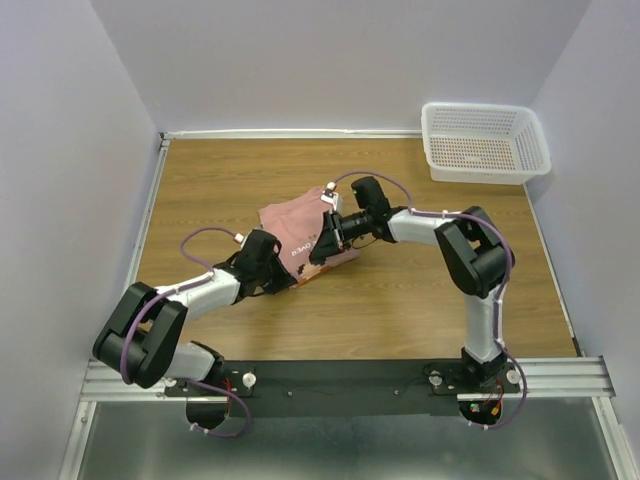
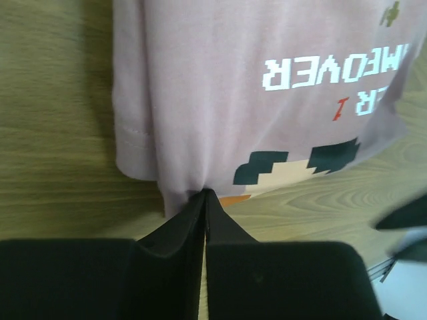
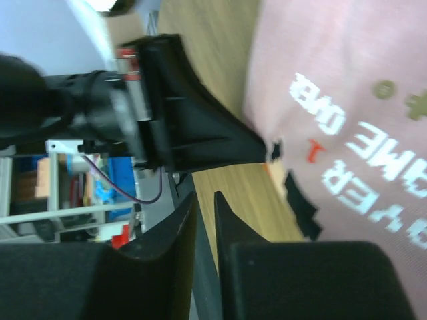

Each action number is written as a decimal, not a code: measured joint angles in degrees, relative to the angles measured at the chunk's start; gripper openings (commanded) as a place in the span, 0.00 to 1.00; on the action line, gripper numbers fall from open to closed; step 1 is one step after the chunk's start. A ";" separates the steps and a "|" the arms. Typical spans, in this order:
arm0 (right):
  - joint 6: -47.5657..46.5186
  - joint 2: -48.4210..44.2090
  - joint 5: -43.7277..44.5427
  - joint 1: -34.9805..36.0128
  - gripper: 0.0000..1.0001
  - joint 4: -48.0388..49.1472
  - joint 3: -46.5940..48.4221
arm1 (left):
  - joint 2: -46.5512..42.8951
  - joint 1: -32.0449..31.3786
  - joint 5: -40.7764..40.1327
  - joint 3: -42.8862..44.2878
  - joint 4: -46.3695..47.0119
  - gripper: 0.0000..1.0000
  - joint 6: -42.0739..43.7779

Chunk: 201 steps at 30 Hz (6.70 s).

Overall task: Fold and stack the t-shirts
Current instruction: Fold the tshirt, then neatly place the folded tshirt to the corner

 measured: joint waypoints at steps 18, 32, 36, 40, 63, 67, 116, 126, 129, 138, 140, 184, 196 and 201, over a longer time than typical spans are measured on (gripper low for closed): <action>2.19 8.48 -2.34 -13.27 0.13 5.38 -7.82 | -1.33 0.02 0.00 -3.80 5.51 0.04 -3.58; 3.06 -7.85 9.64 -10.51 0.15 6.91 -26.49 | -2.34 0.48 -1.49 -1.73 0.02 0.15 -1.90; 3.89 -15.52 14.47 -7.15 0.27 3.58 -29.38 | -5.33 1.25 -4.26 -0.76 -5.25 0.33 0.02; -0.74 -19.85 19.58 -7.30 0.45 -4.22 -22.86 | -10.60 1.92 -7.85 1.18 -10.80 0.60 2.82; -8.79 -13.03 28.44 -11.74 0.68 -16.41 -8.09 | -2.78 8.17 -9.99 6.51 -7.61 0.69 19.63; -6.99 -10.05 30.93 -9.81 0.68 -16.44 -8.57 | 1.16 8.17 -7.76 8.07 -5.16 0.62 20.96; -6.45 -12.15 33.83 -8.87 0.57 -15.65 -2.25 | -11.30 14.67 1.22 8.09 -6.25 0.12 19.74; -7.56 2.16 28.33 -10.40 0.24 -13.86 13.55 | 10.56 14.93 3.43 18.91 0.92 0.02 21.18; -7.45 7.56 26.93 -11.45 0.24 -13.90 15.23 | 17.22 15.52 3.96 21.46 2.34 0.01 21.22; -6.99 9.73 24.76 -14.12 0.38 -13.51 14.27 | 22.14 20.20 9.22 21.33 5.33 0.21 19.74; -6.97 6.36 25.35 -14.27 0.46 -13.99 11.08 | 19.41 20.33 9.25 20.00 4.15 0.36 19.93; -13.49 -10.78 70.82 -8.55 0.01 -33.99 -1.90 | -39.87 12.59 -29.86 10.32 -15.47 0.68 34.03; -34.03 -12.28 97.57 -21.09 0.01 -35.82 -6.05 | -42.34 8.74 -33.53 9.97 -15.21 0.68 33.86; -40.09 -9.51 102.38 -28.74 0.07 -33.27 -5.22 | -41.11 7.87 -34.40 9.97 -15.69 0.68 33.48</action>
